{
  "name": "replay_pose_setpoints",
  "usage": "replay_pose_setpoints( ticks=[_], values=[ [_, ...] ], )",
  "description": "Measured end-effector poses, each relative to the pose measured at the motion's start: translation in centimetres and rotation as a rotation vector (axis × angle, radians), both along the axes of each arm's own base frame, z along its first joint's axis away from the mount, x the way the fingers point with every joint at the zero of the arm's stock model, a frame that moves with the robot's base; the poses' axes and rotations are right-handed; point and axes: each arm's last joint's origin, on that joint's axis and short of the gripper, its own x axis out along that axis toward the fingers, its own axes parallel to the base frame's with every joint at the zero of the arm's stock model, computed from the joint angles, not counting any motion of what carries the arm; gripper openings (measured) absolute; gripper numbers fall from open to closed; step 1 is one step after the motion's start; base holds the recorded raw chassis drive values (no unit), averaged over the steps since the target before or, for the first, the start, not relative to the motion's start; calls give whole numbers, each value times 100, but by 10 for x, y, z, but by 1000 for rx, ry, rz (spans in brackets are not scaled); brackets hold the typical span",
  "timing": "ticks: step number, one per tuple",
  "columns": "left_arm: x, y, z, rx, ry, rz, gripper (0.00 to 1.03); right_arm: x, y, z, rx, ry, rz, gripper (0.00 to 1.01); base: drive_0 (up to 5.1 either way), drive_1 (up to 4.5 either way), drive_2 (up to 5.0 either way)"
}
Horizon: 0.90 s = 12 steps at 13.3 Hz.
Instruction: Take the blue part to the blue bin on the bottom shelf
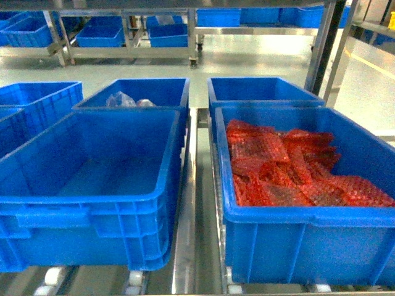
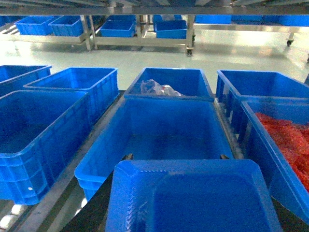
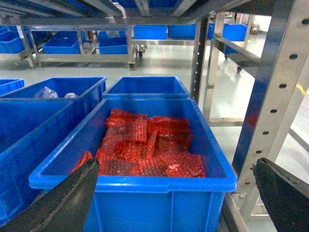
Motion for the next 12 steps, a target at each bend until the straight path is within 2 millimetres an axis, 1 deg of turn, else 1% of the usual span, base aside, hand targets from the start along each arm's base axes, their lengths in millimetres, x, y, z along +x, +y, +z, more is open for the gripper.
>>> replay_pose_setpoints(
  ticks=[12],
  values=[
    [0, 0, 0, 1, 2, 0, 43, 0, 0, 0, 0, 0, -1, 98, 0, 0, 0]
  ],
)
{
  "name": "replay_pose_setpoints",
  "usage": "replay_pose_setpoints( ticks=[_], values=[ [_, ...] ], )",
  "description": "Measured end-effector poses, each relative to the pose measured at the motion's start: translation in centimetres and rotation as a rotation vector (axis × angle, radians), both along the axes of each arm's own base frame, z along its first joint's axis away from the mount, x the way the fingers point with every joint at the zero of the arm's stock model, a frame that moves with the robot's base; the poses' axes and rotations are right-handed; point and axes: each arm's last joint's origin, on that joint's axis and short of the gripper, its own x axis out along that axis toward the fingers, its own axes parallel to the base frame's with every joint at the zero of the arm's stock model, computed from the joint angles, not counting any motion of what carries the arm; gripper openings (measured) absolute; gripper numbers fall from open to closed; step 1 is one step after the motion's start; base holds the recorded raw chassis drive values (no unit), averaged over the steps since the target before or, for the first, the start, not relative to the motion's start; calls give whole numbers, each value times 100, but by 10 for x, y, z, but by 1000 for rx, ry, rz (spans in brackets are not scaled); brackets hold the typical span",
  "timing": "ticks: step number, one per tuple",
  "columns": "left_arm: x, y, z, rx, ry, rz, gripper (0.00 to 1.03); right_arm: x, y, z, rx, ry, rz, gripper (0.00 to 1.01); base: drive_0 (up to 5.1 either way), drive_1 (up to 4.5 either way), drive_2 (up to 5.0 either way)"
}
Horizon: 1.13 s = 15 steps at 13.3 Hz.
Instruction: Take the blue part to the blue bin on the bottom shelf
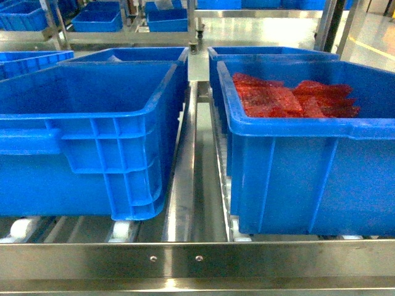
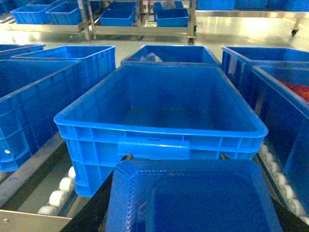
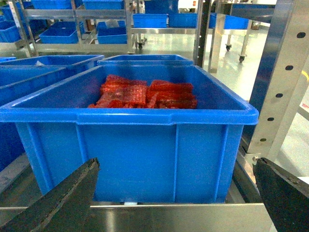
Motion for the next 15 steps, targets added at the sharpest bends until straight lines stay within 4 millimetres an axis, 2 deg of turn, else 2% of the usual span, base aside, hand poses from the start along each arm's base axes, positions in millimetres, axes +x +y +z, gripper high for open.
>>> replay_pose_setpoints(
  ticks=[6, 15],
  values=[
    [0, 0, 0, 0, -1, 0, 43, 0, 0, 0, 0, 0, 0, 98, 0, 0, 0],
    [0, 0, 0, -1, -1, 0, 43, 0, 0, 0, 0, 1, 0, 98, 2, 381, -376]
  ],
)
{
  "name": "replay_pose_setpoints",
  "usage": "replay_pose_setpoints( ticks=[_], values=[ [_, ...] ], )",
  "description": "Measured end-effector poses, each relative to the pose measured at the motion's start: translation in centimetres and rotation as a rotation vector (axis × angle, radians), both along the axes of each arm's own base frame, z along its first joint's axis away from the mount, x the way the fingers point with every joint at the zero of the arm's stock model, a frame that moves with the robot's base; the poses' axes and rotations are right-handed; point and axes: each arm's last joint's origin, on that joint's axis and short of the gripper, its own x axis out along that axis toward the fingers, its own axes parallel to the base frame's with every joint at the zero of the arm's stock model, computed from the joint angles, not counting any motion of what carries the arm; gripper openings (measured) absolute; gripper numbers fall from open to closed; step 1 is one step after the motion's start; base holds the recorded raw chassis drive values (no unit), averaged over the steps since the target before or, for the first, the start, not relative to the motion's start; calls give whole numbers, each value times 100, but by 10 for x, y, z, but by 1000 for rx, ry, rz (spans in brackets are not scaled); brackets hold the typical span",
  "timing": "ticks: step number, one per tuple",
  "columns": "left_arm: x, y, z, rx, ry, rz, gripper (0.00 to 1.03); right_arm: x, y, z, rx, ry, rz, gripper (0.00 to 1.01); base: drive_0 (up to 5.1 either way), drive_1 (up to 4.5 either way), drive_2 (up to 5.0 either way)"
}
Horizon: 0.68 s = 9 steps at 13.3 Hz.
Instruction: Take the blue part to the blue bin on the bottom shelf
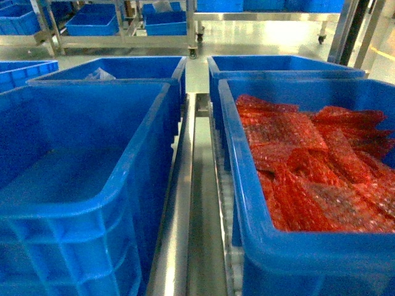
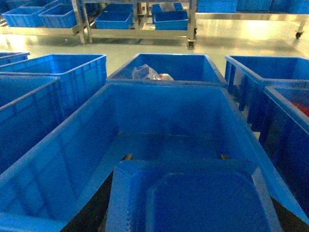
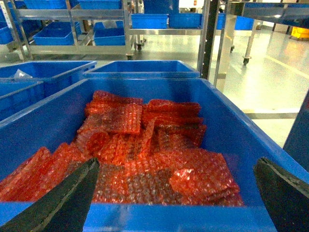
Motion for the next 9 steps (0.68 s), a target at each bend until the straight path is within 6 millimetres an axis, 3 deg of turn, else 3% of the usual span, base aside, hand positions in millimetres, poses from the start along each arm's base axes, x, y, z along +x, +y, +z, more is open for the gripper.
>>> replay_pose_setpoints(
  ticks=[9],
  values=[
    [0, 0, 0, 0, 0, 0, 43, 0, 0, 0, 0, -2, 0, 98, 0, 0, 0]
  ],
)
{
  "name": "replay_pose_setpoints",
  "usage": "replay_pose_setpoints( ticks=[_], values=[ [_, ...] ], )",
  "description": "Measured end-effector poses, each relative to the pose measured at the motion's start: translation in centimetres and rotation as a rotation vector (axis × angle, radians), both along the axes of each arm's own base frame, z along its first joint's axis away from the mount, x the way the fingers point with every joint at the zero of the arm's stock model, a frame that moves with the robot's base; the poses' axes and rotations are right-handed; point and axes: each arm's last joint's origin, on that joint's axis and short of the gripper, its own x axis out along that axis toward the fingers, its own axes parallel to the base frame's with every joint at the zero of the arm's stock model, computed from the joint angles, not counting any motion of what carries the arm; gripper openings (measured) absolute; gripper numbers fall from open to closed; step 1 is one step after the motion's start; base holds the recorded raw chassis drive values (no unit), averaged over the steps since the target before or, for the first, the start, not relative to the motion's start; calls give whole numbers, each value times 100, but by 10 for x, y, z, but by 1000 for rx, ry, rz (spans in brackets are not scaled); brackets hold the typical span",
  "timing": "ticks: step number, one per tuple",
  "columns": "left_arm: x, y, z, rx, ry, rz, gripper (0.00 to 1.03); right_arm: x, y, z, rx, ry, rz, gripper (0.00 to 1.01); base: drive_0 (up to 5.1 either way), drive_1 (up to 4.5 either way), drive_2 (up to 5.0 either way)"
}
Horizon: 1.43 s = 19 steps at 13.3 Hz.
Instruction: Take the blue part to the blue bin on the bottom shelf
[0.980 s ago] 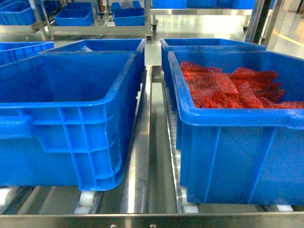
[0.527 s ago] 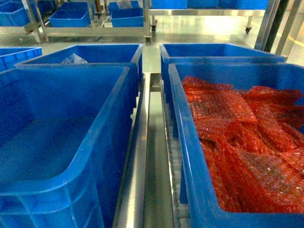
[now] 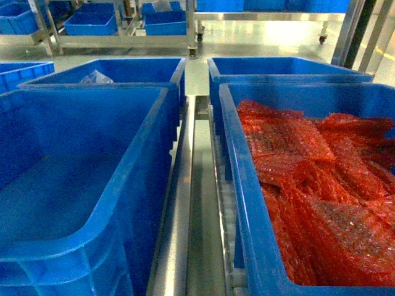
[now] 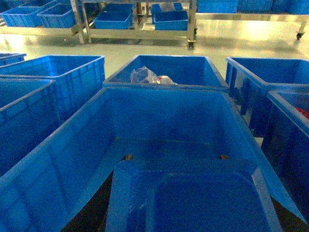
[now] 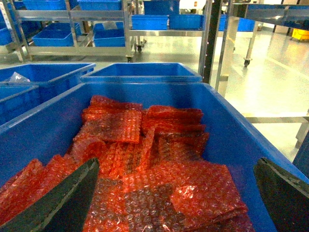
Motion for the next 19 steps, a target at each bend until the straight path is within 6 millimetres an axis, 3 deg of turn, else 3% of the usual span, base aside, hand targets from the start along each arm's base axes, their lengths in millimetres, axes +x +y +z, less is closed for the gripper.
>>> replay_pose_setpoints(
  ticks=[19],
  values=[
    [0, 0, 0, 0, 0, 0, 43, 0, 0, 0, 0, 0, 0, 98, 0, 0, 0]
  ],
)
